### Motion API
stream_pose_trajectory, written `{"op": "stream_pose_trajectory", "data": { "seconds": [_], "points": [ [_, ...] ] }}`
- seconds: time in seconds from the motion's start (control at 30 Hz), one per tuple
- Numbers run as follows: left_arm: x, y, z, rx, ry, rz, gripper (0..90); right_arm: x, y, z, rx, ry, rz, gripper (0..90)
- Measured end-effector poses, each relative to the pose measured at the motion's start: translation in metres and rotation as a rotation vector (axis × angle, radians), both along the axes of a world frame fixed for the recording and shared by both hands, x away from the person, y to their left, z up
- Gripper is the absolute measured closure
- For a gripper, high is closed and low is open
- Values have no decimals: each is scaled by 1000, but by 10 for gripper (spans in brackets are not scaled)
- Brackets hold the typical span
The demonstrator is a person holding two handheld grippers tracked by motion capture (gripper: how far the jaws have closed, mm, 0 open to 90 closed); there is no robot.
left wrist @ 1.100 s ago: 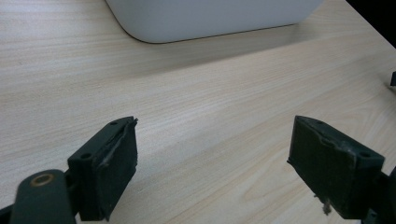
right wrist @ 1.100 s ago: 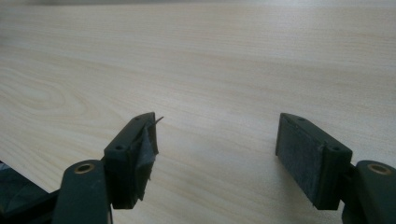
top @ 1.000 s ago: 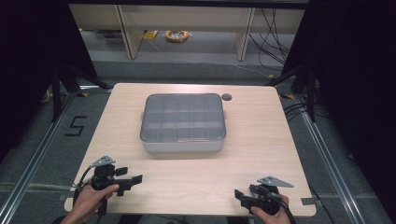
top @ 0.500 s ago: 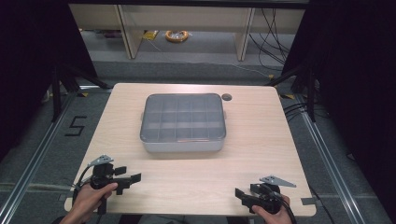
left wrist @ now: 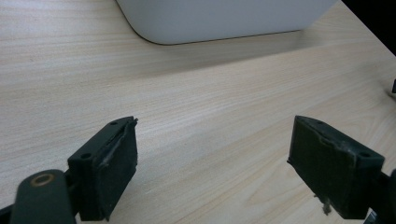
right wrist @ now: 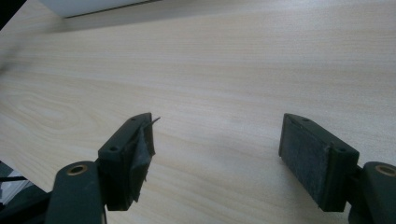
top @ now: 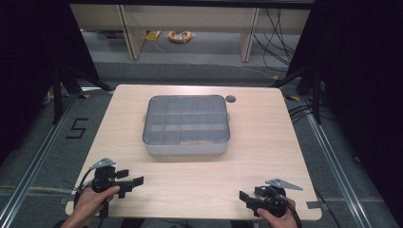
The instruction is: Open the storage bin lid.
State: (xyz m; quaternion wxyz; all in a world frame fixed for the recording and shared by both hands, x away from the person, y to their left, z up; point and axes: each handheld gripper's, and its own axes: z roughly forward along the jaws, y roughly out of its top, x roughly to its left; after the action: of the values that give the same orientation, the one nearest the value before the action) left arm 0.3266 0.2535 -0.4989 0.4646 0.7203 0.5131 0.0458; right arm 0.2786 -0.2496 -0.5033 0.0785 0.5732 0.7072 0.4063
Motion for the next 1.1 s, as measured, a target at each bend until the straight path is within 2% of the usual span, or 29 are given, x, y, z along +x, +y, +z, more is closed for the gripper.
{"op": "stream_pose_trajectory", "data": {
  "seconds": [0.13, 0.17, 0.27, 0.3, 0.33, 0.37, 0.4, 0.43, 0.47, 0.53, 0.57, 0.63, 0.67, 0.87, 0.9, 0.97, 1.03, 1.1],
  "points": [
    [0, 0, 0, -7, -1, 6, 148, -1, 2, 0, 19, 19, -16, 273],
    [0, 0, 0, -7, -3, 6, 148, -1, 3, 0, 46, 24, -26, 272],
    [0, 1, 1, -4, -2, 12, 148, 0, 2, 0, 58, 25, -31, 271],
    [0, 1, 1, -5, -3, 13, 148, -1, 2, 1, 55, 41, -28, 270],
    [0, 1, 1, -6, -3, 15, 148, -1, 2, 2, 76, 43, -21, 269],
    [0, 1, 1, -6, -3, 15, 149, -1, 2, 2, 76, 43, -21, 269],
    [1, 1, 1, -12, -2, 20, 149, 0, 2, 0, 72, 29, -30, 266],
    [1, 1, 1, -17, -1, 18, 149, 2, -2, -1, 61, -4, -9, 264],
    [1, 1, 1, -17, 2, 20, 149, 2, -2, 2, 57, -2, -16, 253],
    [1, 0, 0, -19, -2, 27, 149, 5, -3, 0, 79, -7, -9, 252],
    [1, 0, 0, -19, -2, 27, 149, 3, 0, 2, 118, 18, -32, 253],
    [1, 0, 0, -20, -3, 28, 149, 4, -1, 3, 99, 17, -39, 253],
    [2, 0, 0, -17, -4, 25, 149, 7, -4, 1, 92, -11, -15, 253],
    [3, 2, 0, -24, 1, 26, 150, 10, -5, 1, 98, -27, -25, 254],
    [4, 2, 0, -23, 0, 26, 150, 10, -5, 2, 85, -28, -29, 255],
    [4, 2, 1, -21, 0, 29, 150, 12, -5, 1, 110, -33, -27, 255],
    [5, 1, 1, -26, 6, 33, 150, 13, -6, 3, 111, -29, -36, 255],
    [6, 1, 1, -38, 7, 32, 150, 16, -7, 2, 110, -56, -49, 256]
  ]
}}
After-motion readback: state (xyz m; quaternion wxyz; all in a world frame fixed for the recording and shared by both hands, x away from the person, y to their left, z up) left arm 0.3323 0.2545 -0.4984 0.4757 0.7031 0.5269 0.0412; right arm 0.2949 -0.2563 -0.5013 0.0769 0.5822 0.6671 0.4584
